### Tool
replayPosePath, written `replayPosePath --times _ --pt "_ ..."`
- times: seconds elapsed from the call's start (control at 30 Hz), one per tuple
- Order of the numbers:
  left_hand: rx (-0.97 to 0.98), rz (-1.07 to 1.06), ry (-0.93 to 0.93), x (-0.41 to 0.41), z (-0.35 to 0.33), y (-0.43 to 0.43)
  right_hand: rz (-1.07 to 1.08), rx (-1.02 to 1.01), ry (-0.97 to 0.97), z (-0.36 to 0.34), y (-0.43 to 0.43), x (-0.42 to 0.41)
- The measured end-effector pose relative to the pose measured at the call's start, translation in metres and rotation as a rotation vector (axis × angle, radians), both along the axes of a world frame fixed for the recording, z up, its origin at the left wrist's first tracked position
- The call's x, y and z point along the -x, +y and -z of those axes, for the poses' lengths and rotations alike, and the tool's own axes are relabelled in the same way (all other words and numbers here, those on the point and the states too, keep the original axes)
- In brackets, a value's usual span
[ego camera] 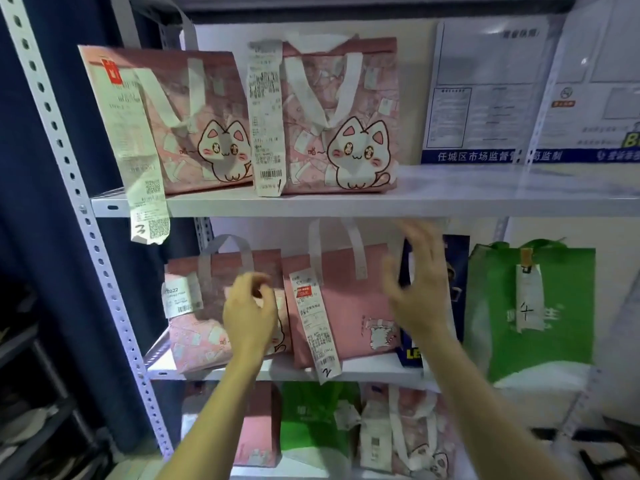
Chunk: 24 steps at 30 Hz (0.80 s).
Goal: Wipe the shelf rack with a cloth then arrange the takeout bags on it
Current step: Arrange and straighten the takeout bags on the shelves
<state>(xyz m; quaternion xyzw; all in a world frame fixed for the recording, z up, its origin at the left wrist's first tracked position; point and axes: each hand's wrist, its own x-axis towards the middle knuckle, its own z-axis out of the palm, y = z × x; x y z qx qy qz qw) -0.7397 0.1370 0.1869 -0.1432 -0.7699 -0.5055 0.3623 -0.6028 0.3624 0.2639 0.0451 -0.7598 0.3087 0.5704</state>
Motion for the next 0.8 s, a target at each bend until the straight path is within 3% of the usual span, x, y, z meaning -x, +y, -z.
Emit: replayPosePath --times 0.13,0.23,0.33,0.53,0.8 --pt "0.052 0.013 -0.232 0.004 0.049 0.008 -0.084 0.037 -0.488 0.094 -0.006 -0.009" --pt "0.093 0.009 -0.341 0.011 0.063 0.014 -0.070 -0.101 -0.880 0.129 0.005 -0.013" --pt "0.105 0.073 -0.380 0.018 0.070 0.022 -0.039 -0.212 -1.136 0.140 0.007 -0.023" --pt "0.165 0.117 -0.441 0.025 0.084 0.035 -0.022 -0.247 -1.243 0.162 0.000 -0.045" --pt "-0.011 0.192 -0.344 -0.009 0.078 0.025 0.080 -0.389 -1.239 0.170 -0.010 -0.076"
